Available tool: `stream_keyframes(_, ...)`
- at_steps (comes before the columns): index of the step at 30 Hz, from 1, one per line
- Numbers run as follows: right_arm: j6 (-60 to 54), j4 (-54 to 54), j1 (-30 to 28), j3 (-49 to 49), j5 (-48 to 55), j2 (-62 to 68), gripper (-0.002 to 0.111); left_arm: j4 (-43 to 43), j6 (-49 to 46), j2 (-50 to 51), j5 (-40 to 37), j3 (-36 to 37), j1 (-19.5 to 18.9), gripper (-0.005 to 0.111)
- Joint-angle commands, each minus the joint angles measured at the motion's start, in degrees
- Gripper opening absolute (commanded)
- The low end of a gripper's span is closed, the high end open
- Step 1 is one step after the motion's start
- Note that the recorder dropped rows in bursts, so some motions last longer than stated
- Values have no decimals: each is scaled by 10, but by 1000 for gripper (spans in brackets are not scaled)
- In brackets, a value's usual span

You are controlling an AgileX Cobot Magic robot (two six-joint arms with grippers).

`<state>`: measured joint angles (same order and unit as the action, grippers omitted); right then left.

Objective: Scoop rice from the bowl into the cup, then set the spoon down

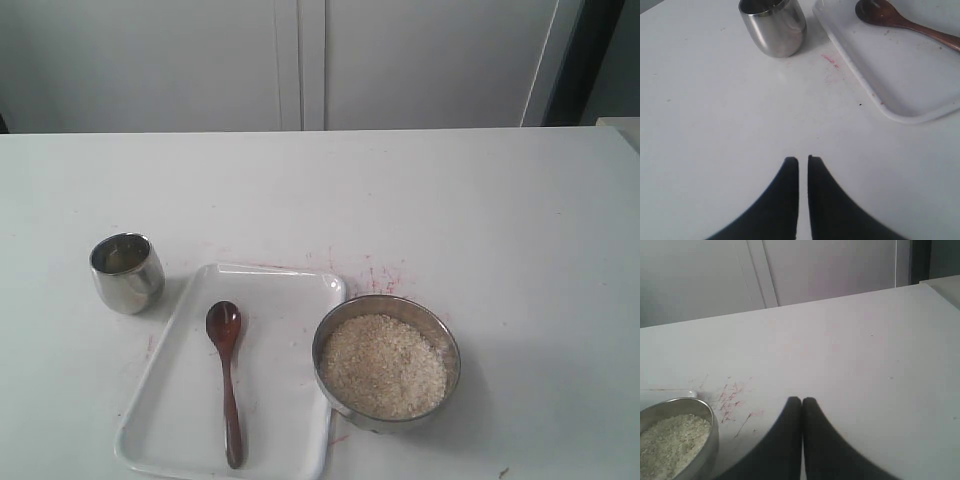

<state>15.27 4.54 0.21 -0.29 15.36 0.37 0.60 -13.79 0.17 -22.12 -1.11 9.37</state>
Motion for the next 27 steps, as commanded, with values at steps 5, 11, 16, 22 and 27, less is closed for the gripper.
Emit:
stream_keyframes(5, -5, 1, -4, 3, -2, -4, 0, -1, 3, -2, -19, 5, 0, 14)
stream_keyframes(11, -5, 1, -16, 3, -2, -4, 0, -1, 3, -2, -19, 5, 0, 14)
stream_keyframes(16, -5, 1, -48, 3, -2, -4, 0, -1, 3, -2, -19, 5, 0, 14)
stream_keyframes(22, -5, 1, -52, 3, -2, -4, 0, -1, 3, -2, -19, 5, 0, 14)
stream_keyframes(27, -5, 1, -52, 3, -2, -4, 0, -1, 3, -2, -19, 5, 0, 14)
